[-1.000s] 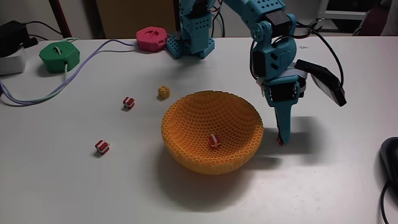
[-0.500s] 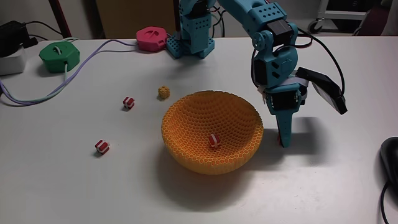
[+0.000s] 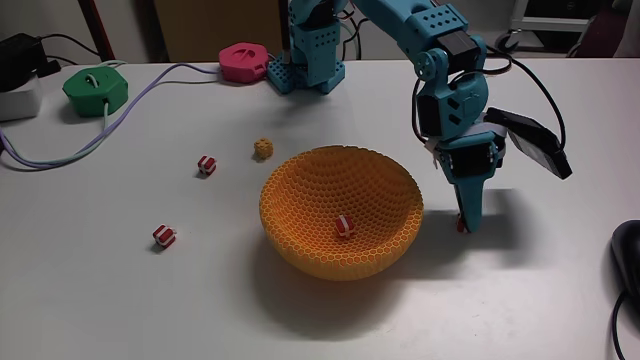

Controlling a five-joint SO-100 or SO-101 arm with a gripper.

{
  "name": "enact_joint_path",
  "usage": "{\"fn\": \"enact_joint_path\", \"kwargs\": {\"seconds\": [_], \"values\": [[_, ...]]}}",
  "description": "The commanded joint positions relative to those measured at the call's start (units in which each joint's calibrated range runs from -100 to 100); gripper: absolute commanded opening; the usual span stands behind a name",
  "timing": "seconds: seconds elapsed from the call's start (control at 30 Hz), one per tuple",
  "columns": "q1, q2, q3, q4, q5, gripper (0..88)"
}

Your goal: Place cube pieces into the yellow basket

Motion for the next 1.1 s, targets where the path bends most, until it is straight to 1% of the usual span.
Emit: {"fn": "enact_joint_path", "kwargs": {"seconds": [0.0, 0.17, 0.3, 0.33, 0.37, 0.4, 0.43, 0.53, 0.7, 0.8, 0.9, 1.0, 1.07], "values": [[4.06, -11.49, -4.33, 3.22, 1.71, 0.0], [13.38, -26.64, -4.05, 9.04, 2.98, 0.0], [22.23, -37.05, 0.19, 16.78, 2.98, 0.2], [24.09, -39.33, 3.56, 17.65, 2.93, 7.6], [25.4, -41.22, 7.12, 18.51, 2.83, 17.4], [26.05, -42.55, 10.11, 19.12, 2.88, 23.5], [26.42, -43.49, 12.9, 19.99, 1.9, 27.3], [25.96, -44.44, 18.2, 19.82, 0.0, 31.9], [24.09, -43.59, 18.2, 20.6, -1.76, 36.6], [24.84, -44.73, 18.01, 20.77, -7.13, 39.0], [30.8, -48.89, 19.55, 19.47, -15.43, 38.8], [39.56, -53.25, 28.31, 11.91, -23.69, 37.9], [44.32, -55.71, 37.46, 1.31, -27.94, 37.8]]}}
